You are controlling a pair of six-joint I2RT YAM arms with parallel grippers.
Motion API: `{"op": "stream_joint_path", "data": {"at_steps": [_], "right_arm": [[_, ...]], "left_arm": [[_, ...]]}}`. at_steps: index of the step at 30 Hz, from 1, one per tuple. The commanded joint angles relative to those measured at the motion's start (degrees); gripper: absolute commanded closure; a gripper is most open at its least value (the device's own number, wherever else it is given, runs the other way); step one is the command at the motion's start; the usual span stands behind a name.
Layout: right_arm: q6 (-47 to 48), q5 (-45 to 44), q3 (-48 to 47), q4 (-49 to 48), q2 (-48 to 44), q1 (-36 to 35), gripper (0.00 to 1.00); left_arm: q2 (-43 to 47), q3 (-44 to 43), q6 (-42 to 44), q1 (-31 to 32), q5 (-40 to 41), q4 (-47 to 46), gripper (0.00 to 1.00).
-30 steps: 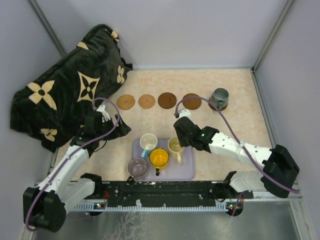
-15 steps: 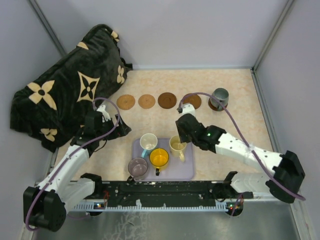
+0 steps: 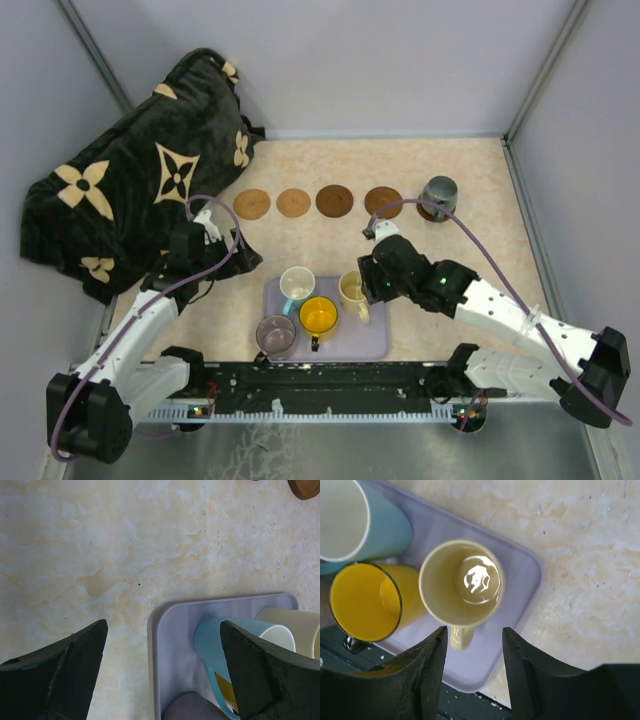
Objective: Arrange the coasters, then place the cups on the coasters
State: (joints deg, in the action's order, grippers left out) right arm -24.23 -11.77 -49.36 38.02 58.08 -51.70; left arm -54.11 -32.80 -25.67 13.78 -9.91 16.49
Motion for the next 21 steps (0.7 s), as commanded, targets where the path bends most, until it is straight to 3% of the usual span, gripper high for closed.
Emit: {"op": "stream_joint_path", "data": {"at_steps": [1,8,21], "right_arm": [[-0.44,4.22,1.46,2.03,-3.93,-1.1,0.48],[-1.27,6.49,4.28,2.22,-3.44,-3.02,0.44],[-3.61,2.13,5.24,-2.53,8.33,-8.15,0.44]], "left_arm": [[0.93,-0.15,0.09,0.28,-0.54,-0.63,0.0],[0.82,-0.08,0.01,0.28,-0.59,-0.67,0.0],[1.55,0.66,0.7,0.27,0.36,0.12,0.0]]}}
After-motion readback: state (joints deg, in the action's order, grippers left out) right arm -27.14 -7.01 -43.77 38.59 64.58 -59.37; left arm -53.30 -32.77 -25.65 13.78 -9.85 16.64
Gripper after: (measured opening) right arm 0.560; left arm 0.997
